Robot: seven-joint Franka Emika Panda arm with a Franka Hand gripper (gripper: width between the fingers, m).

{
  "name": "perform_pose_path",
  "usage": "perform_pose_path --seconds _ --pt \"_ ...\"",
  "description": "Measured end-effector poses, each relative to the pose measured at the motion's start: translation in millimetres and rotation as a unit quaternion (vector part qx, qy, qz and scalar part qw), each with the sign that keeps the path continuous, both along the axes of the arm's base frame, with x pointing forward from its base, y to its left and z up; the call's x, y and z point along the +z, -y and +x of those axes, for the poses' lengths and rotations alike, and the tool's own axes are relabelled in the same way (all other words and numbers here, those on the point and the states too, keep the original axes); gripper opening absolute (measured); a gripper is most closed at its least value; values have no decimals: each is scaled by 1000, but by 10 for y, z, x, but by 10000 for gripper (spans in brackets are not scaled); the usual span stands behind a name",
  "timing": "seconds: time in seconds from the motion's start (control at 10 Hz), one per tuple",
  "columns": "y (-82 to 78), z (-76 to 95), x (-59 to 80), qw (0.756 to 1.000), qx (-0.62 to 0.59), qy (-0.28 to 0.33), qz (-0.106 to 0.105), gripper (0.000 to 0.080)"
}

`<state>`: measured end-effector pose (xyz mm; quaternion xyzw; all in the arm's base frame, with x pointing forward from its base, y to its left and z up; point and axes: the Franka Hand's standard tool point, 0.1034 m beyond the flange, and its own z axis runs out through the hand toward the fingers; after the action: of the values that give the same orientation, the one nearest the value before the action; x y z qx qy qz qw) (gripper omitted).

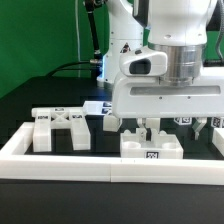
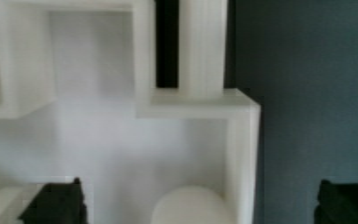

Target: Assemble chair

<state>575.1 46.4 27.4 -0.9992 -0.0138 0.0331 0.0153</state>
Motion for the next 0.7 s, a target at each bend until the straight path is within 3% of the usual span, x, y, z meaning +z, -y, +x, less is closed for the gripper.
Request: perform_pose_path --seconds 0.5,0.7 --pt "-57 -49 -152 1000 4 -1 1 650" --pt "-102 -55 -153 1000 9 -1 1 382"
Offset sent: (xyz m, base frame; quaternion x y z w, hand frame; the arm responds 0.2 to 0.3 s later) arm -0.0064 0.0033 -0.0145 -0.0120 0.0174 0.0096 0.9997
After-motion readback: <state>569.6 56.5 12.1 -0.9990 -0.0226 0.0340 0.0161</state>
